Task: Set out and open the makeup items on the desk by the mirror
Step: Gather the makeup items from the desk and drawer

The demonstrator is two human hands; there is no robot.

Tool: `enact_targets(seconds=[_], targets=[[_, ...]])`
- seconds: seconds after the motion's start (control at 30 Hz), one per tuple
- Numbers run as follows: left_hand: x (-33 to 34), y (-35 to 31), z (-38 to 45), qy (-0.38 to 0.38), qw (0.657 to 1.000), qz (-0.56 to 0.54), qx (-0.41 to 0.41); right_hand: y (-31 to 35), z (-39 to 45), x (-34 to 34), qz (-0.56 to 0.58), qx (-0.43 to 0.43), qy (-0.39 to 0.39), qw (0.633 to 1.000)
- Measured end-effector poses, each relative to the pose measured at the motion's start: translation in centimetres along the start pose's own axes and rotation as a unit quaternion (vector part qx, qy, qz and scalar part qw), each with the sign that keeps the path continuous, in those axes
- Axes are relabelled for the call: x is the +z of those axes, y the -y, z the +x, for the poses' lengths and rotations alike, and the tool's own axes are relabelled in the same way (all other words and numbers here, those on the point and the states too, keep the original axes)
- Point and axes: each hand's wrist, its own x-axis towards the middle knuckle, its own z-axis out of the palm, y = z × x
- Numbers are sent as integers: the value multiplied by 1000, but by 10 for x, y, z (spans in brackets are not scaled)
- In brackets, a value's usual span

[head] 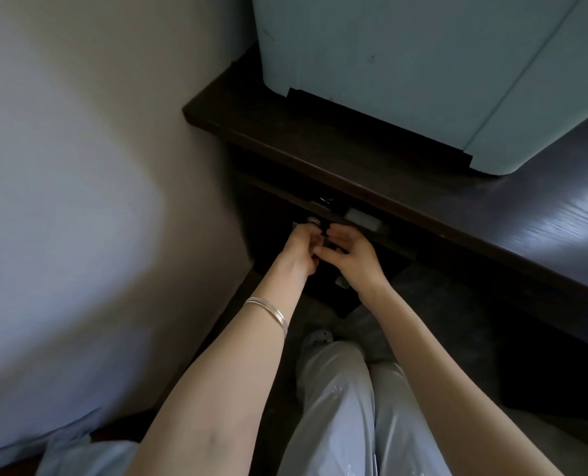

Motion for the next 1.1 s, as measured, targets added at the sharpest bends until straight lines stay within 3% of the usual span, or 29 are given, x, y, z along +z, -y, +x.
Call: enact_targets(seconds=[0.2, 0.37, 0.63, 0.8, 0.93, 1.0, 1.03, 1.1], targets=[[-36, 23, -26, -19, 1000, 4, -6, -4, -49, 14, 9, -14, 22, 1000], [-64, 47, -47, 20, 1000, -17, 16, -2, -84, 10, -8, -65, -32, 997], [-91, 62, -76, 23, 999, 44, -13, -9, -105, 9, -142, -56, -40, 987], [-85, 56, -97, 73, 997, 22, -18, -9, -108, 15, -230, -76, -38, 969], [-65, 39, -95, -65, 991, 97, 67, -5, -105, 9, -196, -40, -30, 979], [-61, 42, -96, -153, 962, 160, 157, -4, -106, 7, -186, -25, -27, 982], [-62, 46, -96, -188, 928, 230, 227, -3, -106, 7, -182, -18, -28, 983], [-69, 56, -92, -230, 805, 397, 376, -4, -106, 7, -176, -10, -29, 984]])
